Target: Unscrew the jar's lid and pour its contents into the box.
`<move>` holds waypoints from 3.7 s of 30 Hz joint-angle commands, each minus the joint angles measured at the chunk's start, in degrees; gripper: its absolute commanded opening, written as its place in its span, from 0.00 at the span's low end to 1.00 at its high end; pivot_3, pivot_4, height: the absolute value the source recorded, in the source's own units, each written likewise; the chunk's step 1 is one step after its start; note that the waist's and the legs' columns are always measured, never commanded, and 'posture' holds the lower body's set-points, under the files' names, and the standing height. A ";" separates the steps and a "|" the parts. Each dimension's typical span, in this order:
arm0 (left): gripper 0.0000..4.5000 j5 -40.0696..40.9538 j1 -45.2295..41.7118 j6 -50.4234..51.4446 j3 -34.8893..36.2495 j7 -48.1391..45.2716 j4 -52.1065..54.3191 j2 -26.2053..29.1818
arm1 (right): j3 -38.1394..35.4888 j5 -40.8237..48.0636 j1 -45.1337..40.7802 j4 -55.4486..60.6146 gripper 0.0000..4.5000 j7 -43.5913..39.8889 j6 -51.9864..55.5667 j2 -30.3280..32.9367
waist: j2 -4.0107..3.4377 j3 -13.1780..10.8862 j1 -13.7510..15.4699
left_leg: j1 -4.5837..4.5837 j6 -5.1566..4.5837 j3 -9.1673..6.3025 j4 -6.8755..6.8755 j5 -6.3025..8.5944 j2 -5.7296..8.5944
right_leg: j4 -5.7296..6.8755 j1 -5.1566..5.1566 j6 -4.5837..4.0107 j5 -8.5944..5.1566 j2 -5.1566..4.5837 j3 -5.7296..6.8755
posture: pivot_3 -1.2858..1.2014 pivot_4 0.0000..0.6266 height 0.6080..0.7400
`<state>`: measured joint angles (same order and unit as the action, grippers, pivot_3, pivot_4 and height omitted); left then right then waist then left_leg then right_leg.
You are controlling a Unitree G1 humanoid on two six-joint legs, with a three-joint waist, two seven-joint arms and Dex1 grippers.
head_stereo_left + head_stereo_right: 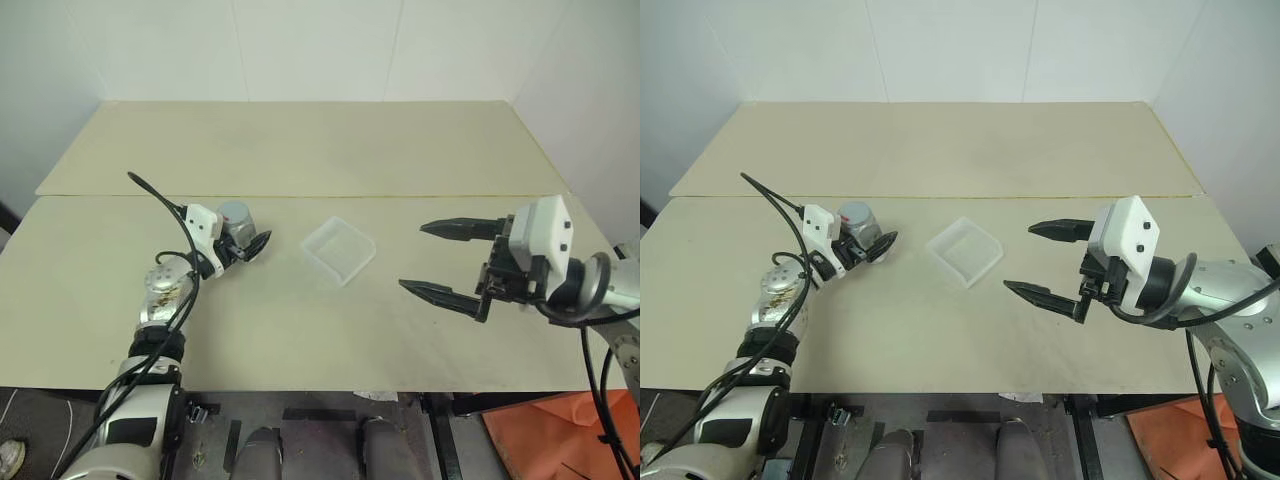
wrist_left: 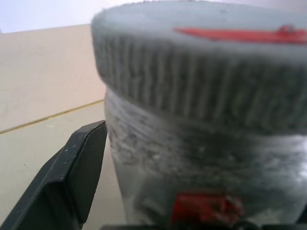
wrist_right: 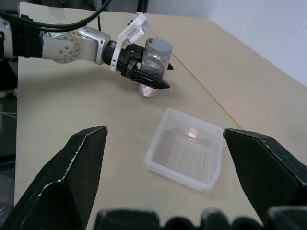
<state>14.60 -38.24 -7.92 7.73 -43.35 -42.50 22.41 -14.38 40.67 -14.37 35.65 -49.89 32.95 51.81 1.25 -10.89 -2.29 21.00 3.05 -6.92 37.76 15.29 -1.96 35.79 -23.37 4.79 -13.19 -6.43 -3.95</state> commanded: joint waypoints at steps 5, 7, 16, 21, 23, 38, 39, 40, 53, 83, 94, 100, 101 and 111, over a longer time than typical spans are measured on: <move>0.73 -0.04 -1.27 -3.65 0.93 0.40 -0.90 -0.45 | -2.27 1.30 -0.39 2.27 1.00 0.55 0.16 1.60 | 0.00 0.00 0.02 | 0.00 0.00 0.00 0.00 0.00 0.00 | 0.00 0.00 0.00 0.00 0.00 0.00 | 0.52 0.24 1.00; 0.59 0.11 -1.13 -4.07 1.02 0.42 -0.75 -0.63 | -2.25 1.48 -0.39 2.39 1.00 0.62 0.21 1.70 | 0.00 0.00 0.02 | 0.00 0.00 0.00 0.00 0.00 0.00 | 0.00 0.00 0.00 0.00 0.00 0.00 | 0.52 0.24 1.00; 0.45 1.80 0.55 -0.70 0.30 -2.90 6.61 0.29 | -0.93 1.79 -0.92 2.86 1.00 1.33 0.03 1.27 | 0.01 0.00 -0.01 | 0.01 0.01 0.00 0.00 0.00 0.00 | 0.00 0.00 0.01 0.00 0.00 0.00 | 0.52 0.24 1.00; 0.45 6.74 1.84 11.39 -1.97 -10.91 22.24 3.65 | 1.74 1.86 -4.01 2.02 1.00 1.74 -0.26 -0.05 | 0.01 -0.01 -0.18 | 0.03 0.02 -0.01 0.00 -0.01 0.00 | 0.02 -0.02 0.01 0.00 0.00 0.00 | 0.52 0.24 1.00; 0.45 8.29 1.56 16.23 -3.69 -14.16 27.51 5.27 | 4.06 1.92 -7.46 0.84 1.00 2.31 0.06 -1.37 | 0.00 0.00 -0.26 | 0.00 0.02 -0.01 0.00 -0.01 -0.01 | 0.06 -0.02 0.00 0.00 0.00 0.00 | 0.52 0.24 1.00; 0.45 11.39 -6.95 23.52 -11.82 -30.37 31.81 4.54 | 18.90 3.07 -36.44 -9.32 1.00 14.65 16.66 -18.88 | -0.03 -0.01 -0.34 | 0.25 0.05 -0.06 0.00 -0.03 0.00 | 0.12 -0.36 -0.03 0.00 0.02 0.01 | 0.52 0.24 1.00; 0.45 11.28 -7.45 23.33 -12.01 -30.90 31.60 4.37 | 19.30 2.82 -36.88 -9.72 1.00 14.91 17.05 -19.53 | -0.03 -0.01 -0.34 | 0.33 0.06 -0.06 0.00 -0.04 0.00 | 0.16 -0.49 -0.03 0.00 0.02 0.01 | 0.52 0.24 1.00; 0.45 11.20 -8.00 22.98 -12.06 -31.52 31.15 4.21 | 19.82 2.30 -37.24 -10.22 1.00 15.12 17.17 -20.14 | -0.03 -0.01 -0.34 | 0.43 0.08 -0.05 0.01 -0.05 0.00 | 0.22 -0.63 -0.04 0.00 0.02 0.00 | 0.52 0.24 1.00; 0.45 11.45 -8.72 22.38 -11.74 -34.37 31.77 4.11 | 20.41 -0.35 -38.20 -12.74 1.00 16.22 18.12 -24.13 | -0.04 -0.01 -1.30 | 0.55 0.13 -0.08 0.02 -0.08 0.00 | 0.30 -0.80 -0.06 0.01 0.02 0.00 | 0.52 0.24 1.00; 0.45 21.09 -4.24 28.40 -8.27 -42.55 42.28 8.47 | 25.19 -4.11 -43.28 -37.68 0.61 -24.25 -0.53 -23.12 | -0.06 -0.02 -1.95 | 0.52 0.13 -0.09 0.03 -0.08 0.00 | 0.34 -0.81 -0.06 0.01 0.03 -0.01 | 0.52 0.24 1.00; 0.45 20.61 -0.91 28.47 -7.93 -38.14 43.73 6.86 | 21.26 -3.42 -42.89 -32.16 0.99 -14.89 3.80 -26.97 | -0.07 -0.02 -1.79 | 0.54 0.22 -0.12 0.03 -0.14 0.00 | 0.39 -0.80 -0.06 0.01 0.03 0.00 | 0.52 0.24 1.00; 0.45 19.46 1.17 26.99 -6.20 -34.59 42.55 6.81 | 15.28 -0.14 -39.29 -24.77 0.99 -8.52 8.38 -23.95 | -0.07 -0.02 -1.72 | 0.54 0.22 -0.13 0.03 -0.13 0.01 | 0.38 -0.81 -0.06 0.01 0.03 0.00 | 0.52 0.24 1.00; 0.45 19.26 1.40 26.45 -5.81 -33.69 42.24 6.55 | 14.26 0.46 -38.57 -23.33 0.99 -7.12 9.05 -23.61 | -0.07 -0.02 -1.71 | 0.54 0.21 -0.13 0.03 -0.13 0.01 | 0.38 -0.81 -0.06 0.01 0.02 0.00 | 0.52 0.24 1.00; 0.45 20.34 1.18 25.78 -4.82 -29.09 42.48 4.20 | 9.77 -0.26 -29.27 -13.51 0.99 7.76 11.61 -22.37 | -0.06 -0.02 -1.76 | 0.52 0.19 -0.12 0.03 -0.12 0.01 | 0.37 -0.79 -0.07 0.01 0.02 -0.01 | 0.52 0.24 1.00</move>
<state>33.80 -36.13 18.67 1.91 -72.44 -1.21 26.49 -3.55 41.37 -43.51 19.76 -43.77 44.67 28.69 1.19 -10.91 -4.05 21.52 3.24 -7.04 37.79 15.17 -1.95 36.17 -24.16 4.72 -13.17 -6.40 -3.97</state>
